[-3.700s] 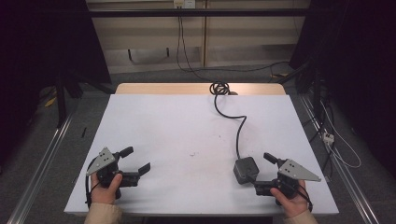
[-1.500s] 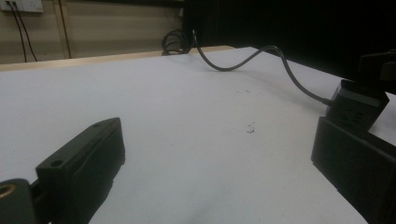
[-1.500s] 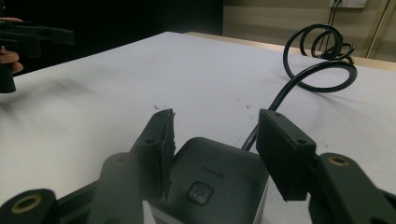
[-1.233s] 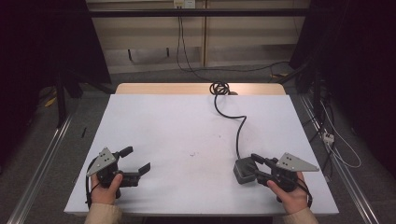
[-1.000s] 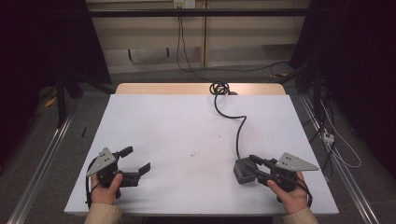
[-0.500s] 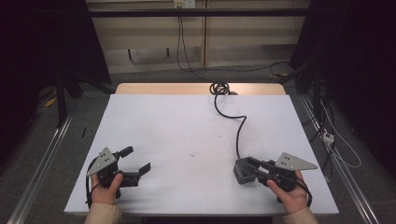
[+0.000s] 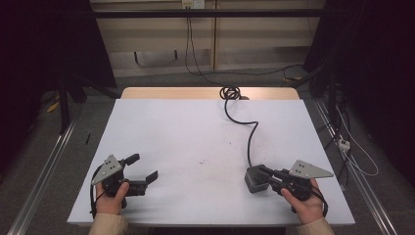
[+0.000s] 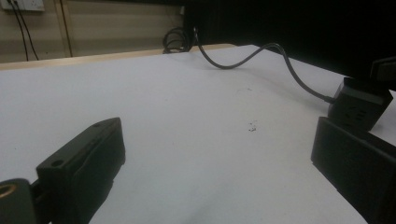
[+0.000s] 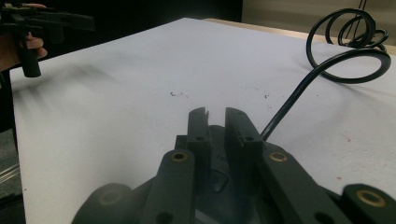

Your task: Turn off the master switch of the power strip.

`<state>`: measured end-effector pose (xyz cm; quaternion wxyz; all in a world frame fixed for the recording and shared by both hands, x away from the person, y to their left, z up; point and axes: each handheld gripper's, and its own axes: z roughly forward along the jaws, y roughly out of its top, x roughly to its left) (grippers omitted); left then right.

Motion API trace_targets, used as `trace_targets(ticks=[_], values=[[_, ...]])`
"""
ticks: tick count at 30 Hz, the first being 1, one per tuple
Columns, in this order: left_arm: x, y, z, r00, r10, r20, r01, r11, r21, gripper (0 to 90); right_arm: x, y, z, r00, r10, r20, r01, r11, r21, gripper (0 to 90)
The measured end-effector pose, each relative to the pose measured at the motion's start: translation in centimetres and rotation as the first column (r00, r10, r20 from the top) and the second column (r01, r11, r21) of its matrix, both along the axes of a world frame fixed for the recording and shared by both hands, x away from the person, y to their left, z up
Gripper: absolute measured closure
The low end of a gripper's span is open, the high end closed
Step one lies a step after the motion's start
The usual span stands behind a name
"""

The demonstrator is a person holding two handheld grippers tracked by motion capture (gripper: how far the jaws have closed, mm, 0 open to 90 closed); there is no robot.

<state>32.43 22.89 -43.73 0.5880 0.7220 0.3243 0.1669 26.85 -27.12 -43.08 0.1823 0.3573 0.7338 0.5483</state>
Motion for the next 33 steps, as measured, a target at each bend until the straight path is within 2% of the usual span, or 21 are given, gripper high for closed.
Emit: trace_targets(ticks=[8,33], values=[[0.01,-0.03,0.0,1.0,-0.001,0.0,0.001,1.0,-0.003,2.8,0.05,-0.29,-0.08,1.0,0.008,-0.006,-0.008,1.0,-0.002,85.1],[0.0,-0.01,-0.01,1.0,-0.001,0.0,0.001,1.0,-0.006,2.8,0.01,-0.66,-0.16,0.9987,0.035,-0.036,-0.035,0.999,-0.002,90.0]])
